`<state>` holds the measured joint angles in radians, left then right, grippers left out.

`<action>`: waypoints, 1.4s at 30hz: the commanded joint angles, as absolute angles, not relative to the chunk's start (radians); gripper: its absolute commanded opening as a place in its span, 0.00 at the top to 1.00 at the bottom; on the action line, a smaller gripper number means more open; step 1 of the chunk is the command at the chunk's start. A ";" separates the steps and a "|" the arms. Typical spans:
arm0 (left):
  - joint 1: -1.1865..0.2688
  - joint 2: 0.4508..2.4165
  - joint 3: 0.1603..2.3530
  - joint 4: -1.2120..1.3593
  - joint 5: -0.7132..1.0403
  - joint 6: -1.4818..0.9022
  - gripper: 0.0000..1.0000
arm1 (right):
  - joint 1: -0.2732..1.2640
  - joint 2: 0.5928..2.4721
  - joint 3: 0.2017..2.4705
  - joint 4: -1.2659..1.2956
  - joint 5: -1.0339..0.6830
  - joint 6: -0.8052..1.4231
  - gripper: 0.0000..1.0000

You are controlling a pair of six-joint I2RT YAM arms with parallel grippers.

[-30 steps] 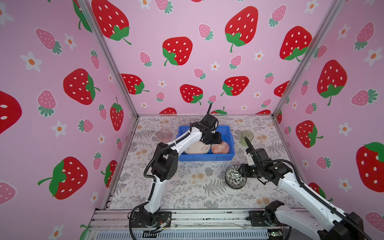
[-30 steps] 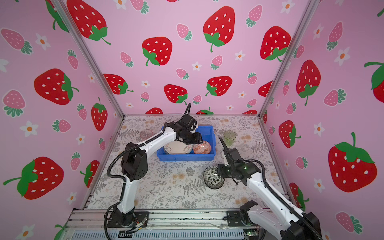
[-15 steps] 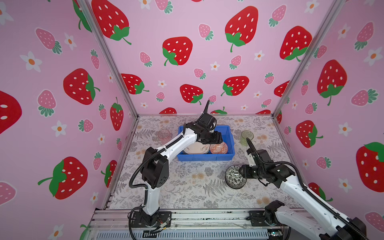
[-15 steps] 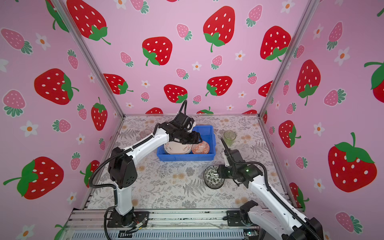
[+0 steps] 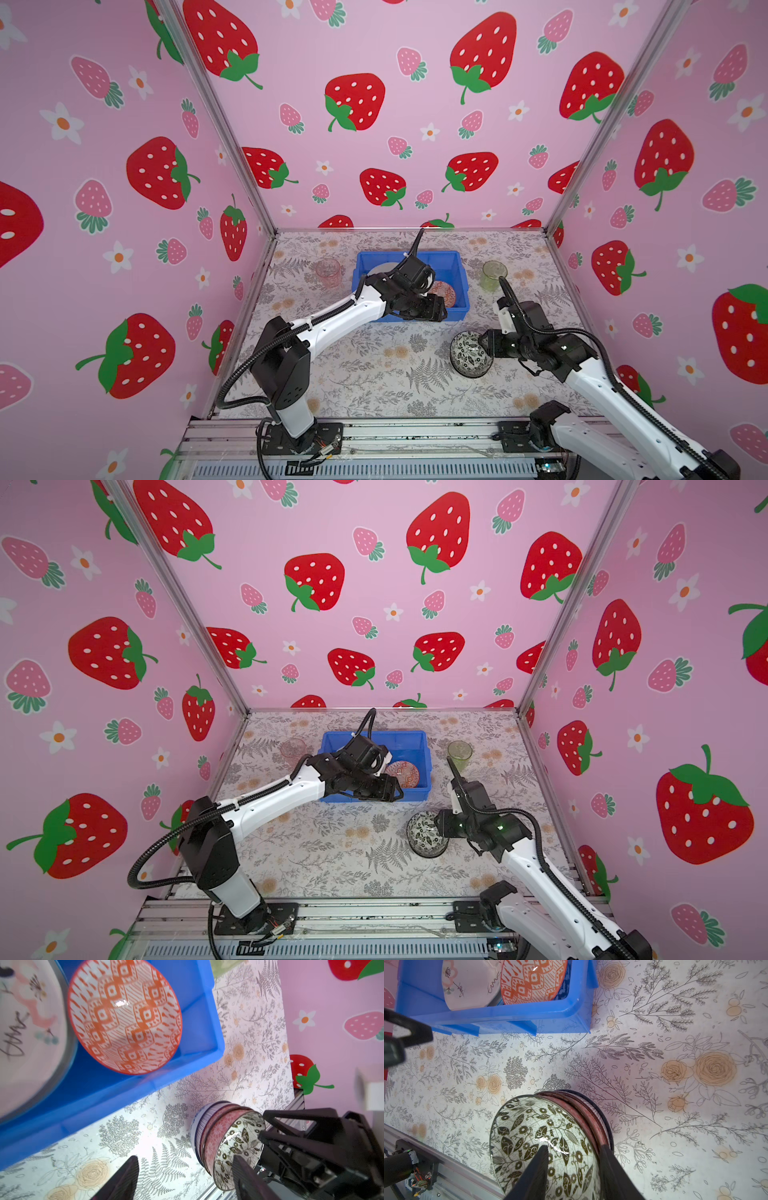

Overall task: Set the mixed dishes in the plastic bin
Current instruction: 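Release the bowl and swing the left gripper to the green leaf bowl stack, then grip the top green leaf bowl rim with the left gripper beside the right gripper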

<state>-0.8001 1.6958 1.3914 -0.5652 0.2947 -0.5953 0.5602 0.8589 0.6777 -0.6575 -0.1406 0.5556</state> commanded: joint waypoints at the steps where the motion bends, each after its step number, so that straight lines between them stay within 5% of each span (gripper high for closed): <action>1: -0.835 1.665 1.342 -0.511 0.279 -0.649 0.26 | 0.557 0.836 0.666 -0.657 -0.161 0.572 0.56; 19: -0.964 1.685 1.321 -0.488 0.291 -0.680 0.29 | 0.557 0.777 0.647 -0.716 -0.109 0.623 0.54; 42: -1.044 1.773 1.391 -0.556 0.198 -0.659 0.60 | 0.557 0.709 0.662 -0.778 -0.054 0.672 0.50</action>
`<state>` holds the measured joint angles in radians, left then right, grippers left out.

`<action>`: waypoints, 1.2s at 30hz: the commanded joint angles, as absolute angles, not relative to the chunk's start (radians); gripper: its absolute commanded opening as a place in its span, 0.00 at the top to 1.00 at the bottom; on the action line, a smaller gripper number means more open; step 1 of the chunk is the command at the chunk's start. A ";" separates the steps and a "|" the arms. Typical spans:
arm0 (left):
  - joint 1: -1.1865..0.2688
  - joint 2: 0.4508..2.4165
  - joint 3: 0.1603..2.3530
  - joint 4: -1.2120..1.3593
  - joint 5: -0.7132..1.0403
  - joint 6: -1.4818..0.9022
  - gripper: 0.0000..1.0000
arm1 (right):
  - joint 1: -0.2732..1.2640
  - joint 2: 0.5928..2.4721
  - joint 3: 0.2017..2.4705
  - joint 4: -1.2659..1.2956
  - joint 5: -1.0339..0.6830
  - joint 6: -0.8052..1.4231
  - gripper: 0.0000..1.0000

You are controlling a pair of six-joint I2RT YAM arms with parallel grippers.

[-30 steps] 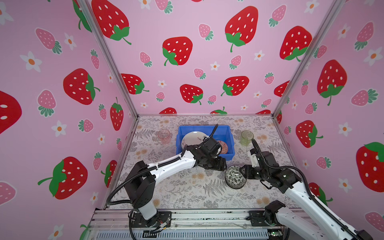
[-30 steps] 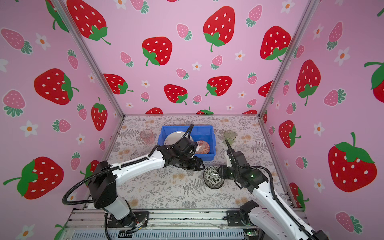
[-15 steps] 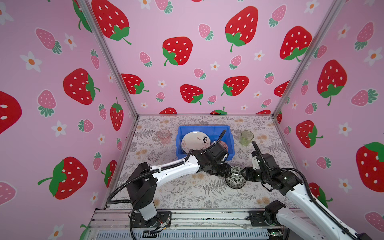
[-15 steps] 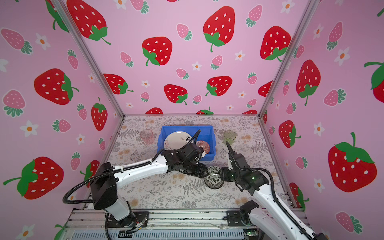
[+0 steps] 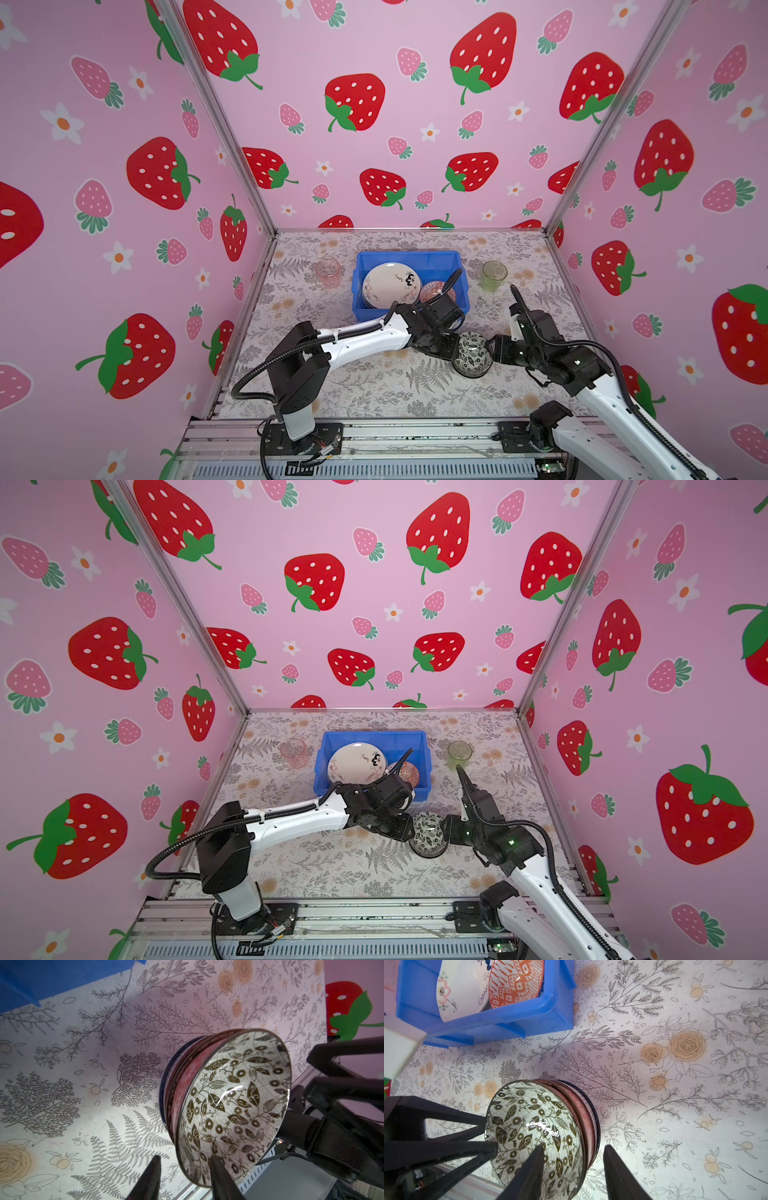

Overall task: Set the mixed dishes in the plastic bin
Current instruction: 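Grip the top green leaf bowl rim with the left gripper beside the right gripper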

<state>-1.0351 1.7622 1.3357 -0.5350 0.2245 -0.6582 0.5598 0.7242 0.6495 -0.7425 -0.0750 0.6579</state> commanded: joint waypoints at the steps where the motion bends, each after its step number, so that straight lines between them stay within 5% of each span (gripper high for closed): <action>1: -1.045 1.776 1.394 -0.558 0.197 -0.658 0.62 | 0.557 0.707 0.661 -0.779 -0.054 0.675 0.50; 36: -1.055 1.801 1.423 -0.579 0.197 -0.672 0.93 | 0.557 0.676 0.669 -0.790 -0.068 0.681 0.49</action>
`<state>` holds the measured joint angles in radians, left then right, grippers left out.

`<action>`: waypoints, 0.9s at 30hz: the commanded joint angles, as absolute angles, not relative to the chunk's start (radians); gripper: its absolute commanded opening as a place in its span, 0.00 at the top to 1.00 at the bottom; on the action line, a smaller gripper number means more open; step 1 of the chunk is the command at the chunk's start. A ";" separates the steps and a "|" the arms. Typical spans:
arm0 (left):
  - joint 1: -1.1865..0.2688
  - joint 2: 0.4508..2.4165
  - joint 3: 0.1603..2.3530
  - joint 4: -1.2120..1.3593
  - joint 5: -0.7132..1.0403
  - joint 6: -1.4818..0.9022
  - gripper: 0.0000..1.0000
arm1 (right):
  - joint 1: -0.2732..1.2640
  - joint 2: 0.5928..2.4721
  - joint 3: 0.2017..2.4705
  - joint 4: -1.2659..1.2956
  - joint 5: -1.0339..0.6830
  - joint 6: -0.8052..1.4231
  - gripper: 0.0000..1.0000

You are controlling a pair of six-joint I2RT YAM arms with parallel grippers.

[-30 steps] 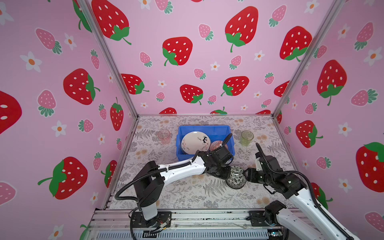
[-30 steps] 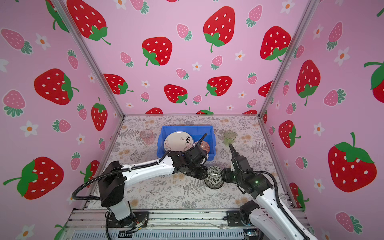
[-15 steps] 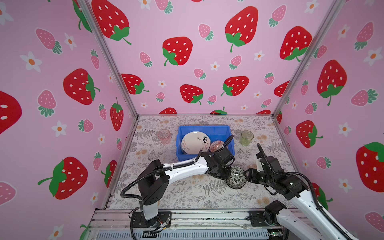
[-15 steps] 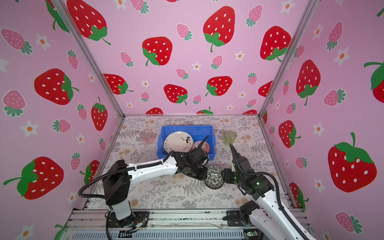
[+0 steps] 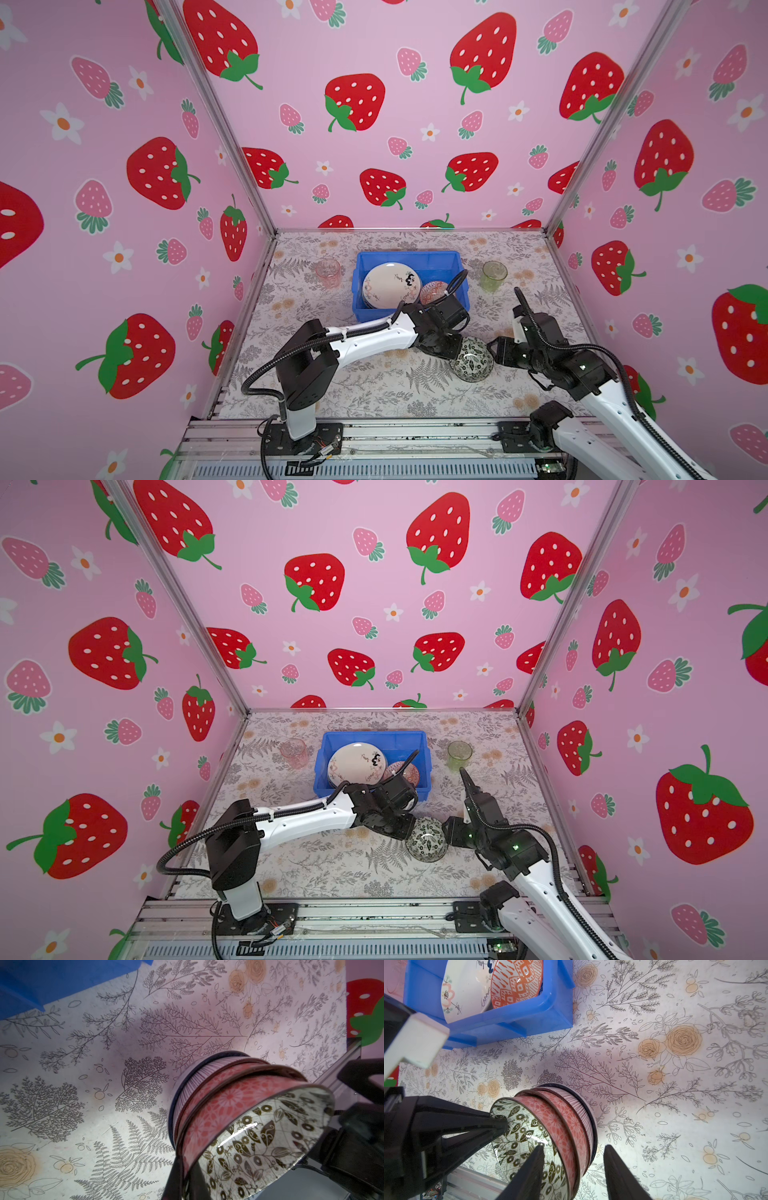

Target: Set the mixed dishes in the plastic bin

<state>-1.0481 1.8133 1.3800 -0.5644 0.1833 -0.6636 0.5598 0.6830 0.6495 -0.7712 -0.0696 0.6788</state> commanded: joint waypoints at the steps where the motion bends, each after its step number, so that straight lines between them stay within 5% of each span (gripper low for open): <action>1: -1.055 1.799 1.424 -0.578 0.199 -0.673 0.93 | 0.557 0.679 0.673 -0.793 -0.068 0.678 0.49; 5: -1.055 1.801 1.437 -0.579 0.207 -0.684 1.00 | 0.557 0.687 0.685 -0.798 -0.063 0.671 0.49; 27: -1.051 1.822 1.519 -0.605 0.216 -0.744 1.00 | 0.557 0.764 0.777 -0.835 -0.026 0.625 0.50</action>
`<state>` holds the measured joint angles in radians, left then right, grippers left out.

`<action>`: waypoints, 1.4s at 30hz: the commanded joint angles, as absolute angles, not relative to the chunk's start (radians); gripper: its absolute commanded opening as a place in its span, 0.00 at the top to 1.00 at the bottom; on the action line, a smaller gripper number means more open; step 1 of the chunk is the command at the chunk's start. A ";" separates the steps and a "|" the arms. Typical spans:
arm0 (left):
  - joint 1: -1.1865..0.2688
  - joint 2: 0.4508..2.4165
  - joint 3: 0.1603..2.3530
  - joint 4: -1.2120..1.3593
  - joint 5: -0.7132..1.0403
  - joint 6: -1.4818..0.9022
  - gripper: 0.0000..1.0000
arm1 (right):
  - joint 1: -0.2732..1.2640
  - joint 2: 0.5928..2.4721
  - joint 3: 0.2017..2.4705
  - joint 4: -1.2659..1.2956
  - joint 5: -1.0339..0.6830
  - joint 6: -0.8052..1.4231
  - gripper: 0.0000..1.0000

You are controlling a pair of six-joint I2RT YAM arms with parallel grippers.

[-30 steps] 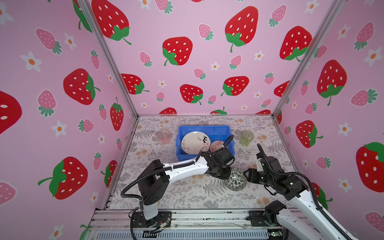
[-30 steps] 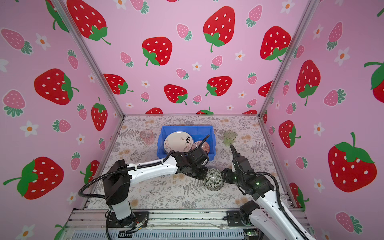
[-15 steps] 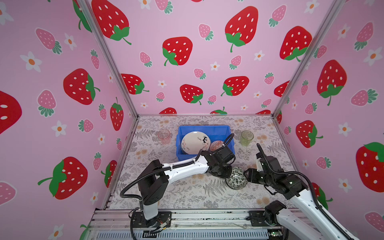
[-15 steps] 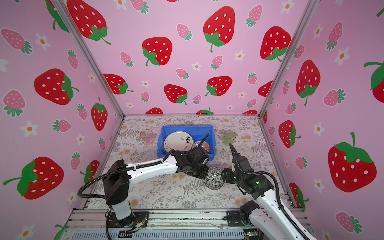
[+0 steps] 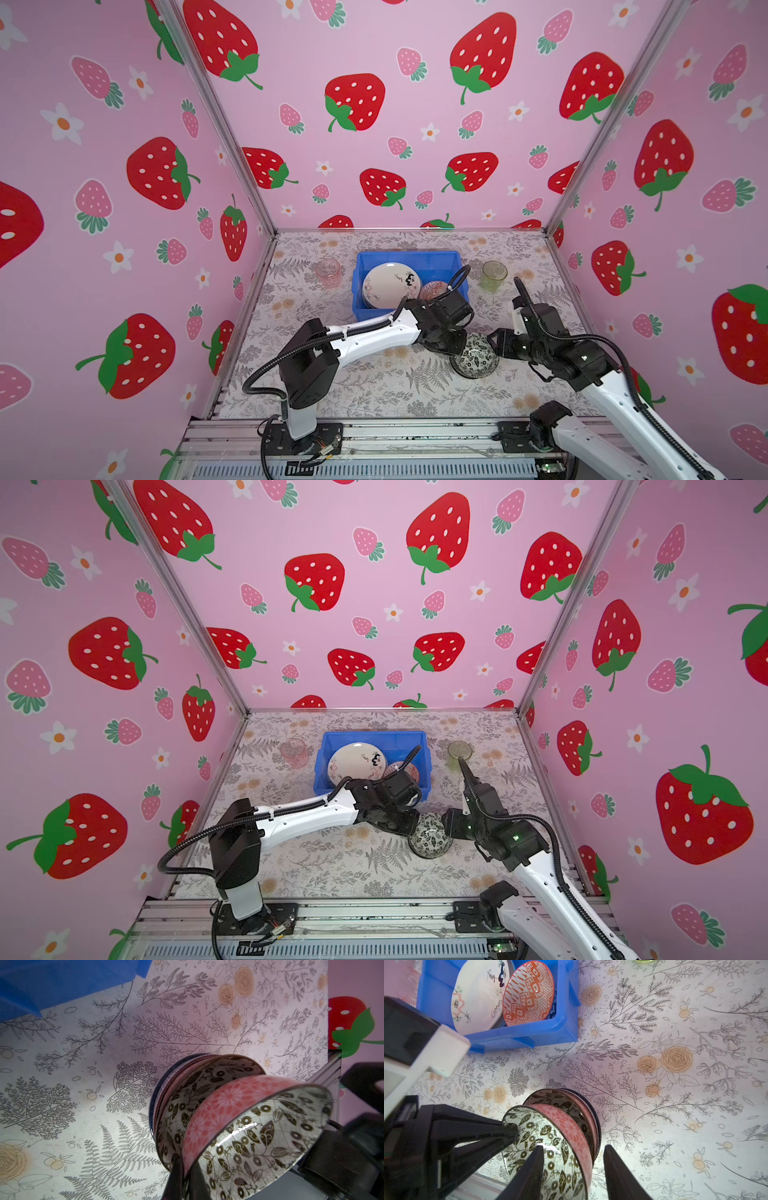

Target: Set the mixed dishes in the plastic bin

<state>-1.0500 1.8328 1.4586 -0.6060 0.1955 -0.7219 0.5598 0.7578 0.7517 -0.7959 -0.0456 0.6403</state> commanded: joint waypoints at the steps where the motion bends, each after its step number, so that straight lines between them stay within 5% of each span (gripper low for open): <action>1: -1.049 1.820 1.521 -0.607 0.212 -0.746 1.00 | 0.558 0.766 0.777 -0.833 -0.028 0.626 0.51; 25: -1.026 1.815 1.572 -0.632 0.229 -0.793 1.00 | 0.568 0.805 0.749 -0.806 -0.048 0.642 0.62; 42: -1.025 1.804 1.562 -0.620 0.236 -0.796 1.00 | 0.594 0.828 0.755 -0.789 -0.042 0.665 0.82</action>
